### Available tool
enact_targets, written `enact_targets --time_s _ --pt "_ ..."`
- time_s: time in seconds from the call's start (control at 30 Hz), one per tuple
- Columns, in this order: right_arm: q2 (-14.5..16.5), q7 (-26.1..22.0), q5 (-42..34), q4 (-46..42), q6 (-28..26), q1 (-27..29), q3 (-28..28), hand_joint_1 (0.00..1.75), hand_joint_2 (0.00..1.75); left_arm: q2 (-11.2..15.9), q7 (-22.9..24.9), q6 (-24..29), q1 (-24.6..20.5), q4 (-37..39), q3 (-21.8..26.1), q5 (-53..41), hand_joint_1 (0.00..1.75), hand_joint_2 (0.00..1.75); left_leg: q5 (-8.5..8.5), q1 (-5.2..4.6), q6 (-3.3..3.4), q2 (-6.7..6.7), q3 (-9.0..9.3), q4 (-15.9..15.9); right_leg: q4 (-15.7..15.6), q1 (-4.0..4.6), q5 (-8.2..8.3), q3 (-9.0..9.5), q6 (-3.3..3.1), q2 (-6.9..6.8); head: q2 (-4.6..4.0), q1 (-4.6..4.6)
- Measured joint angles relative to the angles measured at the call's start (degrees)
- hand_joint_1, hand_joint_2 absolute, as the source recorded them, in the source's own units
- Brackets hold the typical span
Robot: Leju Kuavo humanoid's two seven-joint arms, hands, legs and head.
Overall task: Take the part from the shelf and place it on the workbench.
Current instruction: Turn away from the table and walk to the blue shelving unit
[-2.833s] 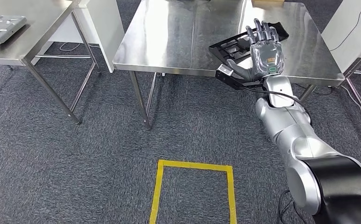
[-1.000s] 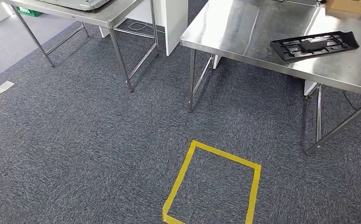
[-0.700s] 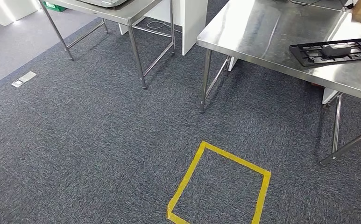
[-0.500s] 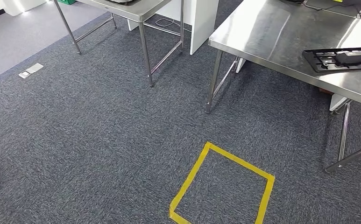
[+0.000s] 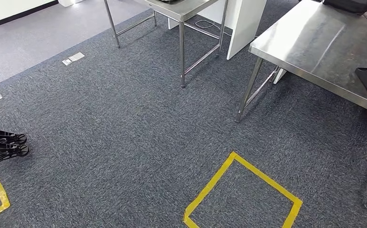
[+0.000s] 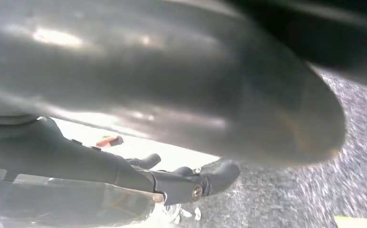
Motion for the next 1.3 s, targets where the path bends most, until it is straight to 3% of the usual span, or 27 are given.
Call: enact_targets --time_s 0.03,0.1,0.17,0.2,0.23,0.27,0.33,0.4,0.47,0.53,0.6,0.67,0.73,0.77,0.8,0.83,0.9,0.97,1.03,1.07,1.13,1.17,1.2,1.27,1.3 --pt "0.0 0.2 0.3 0.0 0.0 0.0 -0.1 0.0 0.0 -0.1 0.1 0.4 0.0 0.0 0.0 0.0 0.0 0.0 -0.07 0.08 -0.26 0.12 -0.25 0.2 -0.1 -0.01 0.18 0.05 -0.43 -0.59 0.0 -0.05" --pt "0.2 0.3 1.8 0.0 0.2 -0.1 -0.1 0.0 0.0 -0.3 -0.6 1.3 0.0 -0.1 -0.1 0.1 0.0 0.0 -1.87 0.07 -0.8 2.46 -1.62 2.9 -0.3 -0.18 0.53 0.17 -1.2 -1.95 0.0 -0.43" --pt "0.2 -0.4 3.9 0.0 0.3 0.0 0.3 0.0 0.0 -0.5 -2.2 2.7 -0.1 -0.3 -0.1 0.0 0.0 0.0 -5.86 0.1 -1.32 5.64 -4.89 9.8 -0.3 -0.11 0.55 -0.19 -1.6 -3.47 0.0 -0.94" --pt "0.1 -0.9 5.0 0.0 0.3 0.1 0.6 0.0 0.0 -0.7 -3.0 3.7 -0.1 -0.4 -0.1 0.0 0.0 0.0 -7.56 0.19 -1.53 6.36 -6.66 13.5 -0.3 -0.02 0.48 -0.37 -1.71 -4.35 0.0 -1.06" --pt "-0.1 -1.3 6.0 0.0 0.4 0.1 0.9 0.0 0.0 -0.9 -3.5 4.9 -0.1 -0.5 -0.1 0.0 0.0 0.0 -8.4 0.25 -1.64 6.73 -7.78 16.0 -0.3 0.05 0.43 -0.51 -1.77 -5.21 0.0 -1.08" --pt "-0.3 -1.4 6.9 0.0 0.7 0.0 1.4 0.0 0.0 -1.1 -3.6 6.2 -0.1 -0.5 -0.1 0.4 0.0 0.0 -8.17 0.29 -1.65 6.98 -7.82 16.5 -0.3 0.1 0.38 -0.53 -1.82 -6.02 0.0 -1.09" --pt "-0.6 -0.8 8.4 0.0 1.6 -0.3 2.3 0.0 0.0 -1.6 -2.5 8.6 -0.1 -0.5 0.1 1.9 0.0 0.0 -5.4 0.29 -1.36 8.04 -4.49 11.2 -0.3 0.19 0.3 -0.43 -1.86 -7.38 0.0 -1.1" --pt "-0.7 0.6 9.7 0.0 3.1 -0.6 3.1 0.0 0.0 -1.7 -1.1 9.7 -0.3 -0.5 0.9 4.1 0.0 0.0 -2.91 0.05 -0.74 10.59 0.06 3.7 -0.3 0.55 0.12 -0.18 -1.65 -8.34 0.0 -1.16" --pt "-0.8 1.8 10.5 -0.1 4.4 -0.8 3.8 0.0 0.0 -1.7 -0.7 9.3 -0.3 -0.5 1.8 5.9 0.0 0.0 -2.33 -0.29 -0.13 11.69 1.68 0.6 -0.2 0.93 -0.12 0.06 -1.23 -9.3 0.0 -1.07" --pt "-0.8 2.4 10.8 -0.1 4.9 -1.1 4.3 0.0 0.0 -1.7 -0.9 8.5 -0.2 -0.6 2.6 6.6 0.0 0.0 -2.02 -0.23 0.51 10.35 1.54 0.1 -0.4 1.04 -0.31 0.41 -0.81 -10.17 0.0 -0.96" --pt "-0.8 2.6 11.0 -0.2 5.0 -1.2 4.6 0.0 0.0 -1.7 -0.9 8.2 -0.2 -0.6 3.0 6.9 0.0 0.0 -1.42 0.17 1.24 9.09 1.68 -0.5 1.4 0.96 -1.54 -0.09 -0.55 -8.12 0.0 -0.76" --pt "-0.8 2.4 10.9 -0.2 5.1 -1.5 4.7 0.0 0.0 -1.7 -1.0 8.1 -0.3 -0.6 3.4 7.1 0.0 0.0 -1.05 0.4 1.66 7.9 1.69 -0.9 7.8 0.77 -4.6 -2.89 -0.71 -4.68 0.0 -0.31" --pt "-0.8 2.3 10.9 -0.2 5.1 -1.9 4.7 0.0 0.0 -1.7 -1.0 8.1 -0.3 -0.6 3.8 7.1 0.0 0.0 -0.98 0.36 1.76 6.48 1.62 -0.8 15.2 0.67 -7.17 -6.24 -0.68 -3.49 0.0 -0.1" --pt "-0.8 2.3 11.0 -0.2 5.1 -2.1 4.7 0.0 0.0 -1.7 -1.0 8.2 -0.3 -0.6 3.9 7.0 0.0 0.0 -0.98 0.34 1.75 5.65 1.68 -0.8 16.6 0.6 -7.24 -6.86 -0.35 -3.38 0.0 -0.09" --pt "-0.8 2.1 11.1 -0.2 5.1 -2.1 4.8 0.0 0.0 -1.7 -1.0 8.5 -0.3 -0.6 4.0 6.7 0.0 0.0 -0.98 0.34 1.73 4.72 1.8 -0.8 15.8 0.47 -6.34 -6.5 0.17 -3.27 0.0 -0.08" --pt "-0.8 1.6 11.1 -0.2 5.0 -2.0 4.9 0.0 0.0 -1.7 -0.9 9.1 -0.3 -0.6 4.1 6.1 0.0 0.0 -0.99 0.36 1.68 3.77 1.94 -0.7 12.7 0.25 -4.6 -5.2 0.79 -2.88 0.0 -0.04" --pt "-0.9 -0.4 10.6 -0.2 4.6 -1.6 5.1 0.0 0.0 -1.8 -0.5 10.8 -0.4 -0.6 4.0 4.4 0.0 0.0 -1.07 0.29 1.3 2.02 1.91 -0.4 4.6 -0.36 -1.03 -1.99 1.67 -0.45 0.0 0.09" --pt "-0.9 -1.9 10.4 -0.2 4.1 -1.3 5.1 0.0 0.0 -1.9 -0.1 12.2 -0.5 -0.6 3.8 3.3 0.0 0.0 -1.05 0.21 0.62 0.66 1.38 -0.1 0.6 -0.58 0.28 -0.68 1.33 1.55 0.0 0.05" --pt "-0.8 -1.4 11.1 -0.2 3.6 -1.3 5.1 0.0 0.0 -1.9 -0.1 12.0 -0.5 -0.6 3.7 3.2 0.0 0.0 -0.82 0.4 -0.06 -0.4 0.76 0.0 0.3 -0.41 0.41 -0.55 0.38 0.94 0.0 -0.06" --pt "-0.8 -0.8 11.5 -0.2 3.3 -1.3 5.2 0.0 0.0 -1.9 -0.1 11.3 -0.4 -0.6 3.7 3.3 0.0 0.0 -0.97 0.43 -0.33 0.13 0.45 0.4 0.3 -0.4 0.56 -0.44 0.02 0.27 0.0 -0.08" --pt "-0.7 -0.1 11.8 -0.2 3.0 -1.2 5.3 0.0 0.0 -2.0 -0.2 9.5 -0.5 -0.6 3.7 3.4 0.0 0.0 -2.83 0.38 -0.81 3.18 -1.11 3.4 0.1 -0.49 0.73 -0.3 -0.69 -1.25 0.0 -0.52" --pt "-0.7 0.0 11.9 -0.2 3.1 -1.0 5.3 0.0 0.0 -2.0 -0.7 7.8 -0.5 -0.6 3.7 3.6 0.0 0.0 -4.61 0.34 -1.05 5.08 -2.73 6.7 0.1 -0.37 0.67 -0.28 -0.95 -2.1 0.0 -0.74" --pt "-0.8 -0.1 11.9 -0.2 3.2 -0.9 5.4 0.0 0.0 -2.0 -1.1 6.0 -0.5 -0.6 3.7 3.7 0.0 0.0 -6.41 0.37 -1.26 6.14 -4.66 10.6 0.1 -0.25 0.57 -0.29 -1.19 -3.0 0.0 -0.97" --pt "-0.9 -0.2 11.5 -0.2 3.6 -0.8 5.3 0.0 0.0 -1.9 -1.3 3.7 -0.5 -0.7 3.5 3.5 0.0 0.0 -8.14 0.42 -1.49 6.77 -7.55 16.1 0.1 -0.1 0.36 -0.45 -1.47 -4.8 0.0 -1.0" --pt "-0.8 -0.1 11.2 -0.2 3.7 -0.8 5.2 0.0 0.0 -1.8 -0.7 3.7 -0.5 -0.7 3.4 3.1 0.0 0.0 -7.44 0.41 -1.49 6.93 -7.43 15.9 0.1 -0.08 0.25 -0.47 -1.59 -5.61 0.0 -1.01"
